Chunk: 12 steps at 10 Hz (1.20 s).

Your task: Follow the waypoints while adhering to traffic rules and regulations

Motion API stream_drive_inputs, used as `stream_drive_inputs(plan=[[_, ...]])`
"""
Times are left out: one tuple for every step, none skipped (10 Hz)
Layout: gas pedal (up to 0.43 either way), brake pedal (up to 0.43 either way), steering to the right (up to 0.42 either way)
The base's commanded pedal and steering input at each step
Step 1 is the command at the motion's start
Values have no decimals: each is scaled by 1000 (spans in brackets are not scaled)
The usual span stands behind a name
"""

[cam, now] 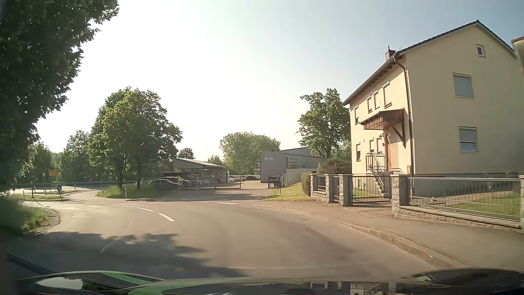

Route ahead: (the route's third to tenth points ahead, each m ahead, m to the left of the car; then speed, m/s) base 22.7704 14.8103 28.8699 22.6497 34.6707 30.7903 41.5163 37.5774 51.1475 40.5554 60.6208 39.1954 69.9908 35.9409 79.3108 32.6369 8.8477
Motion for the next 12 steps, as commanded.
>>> stream_drive_inputs(plan=[[8, 0, -101], [20, 0, -108], [20, 0, -113], [28, 0, -122], [28, 0, -131], [28, 0, -136], [47, 0, -142], [47, 0, -150], [47, 0, -155], [59, 0, -161], [59, 0, -167], [59, 0, -171]])
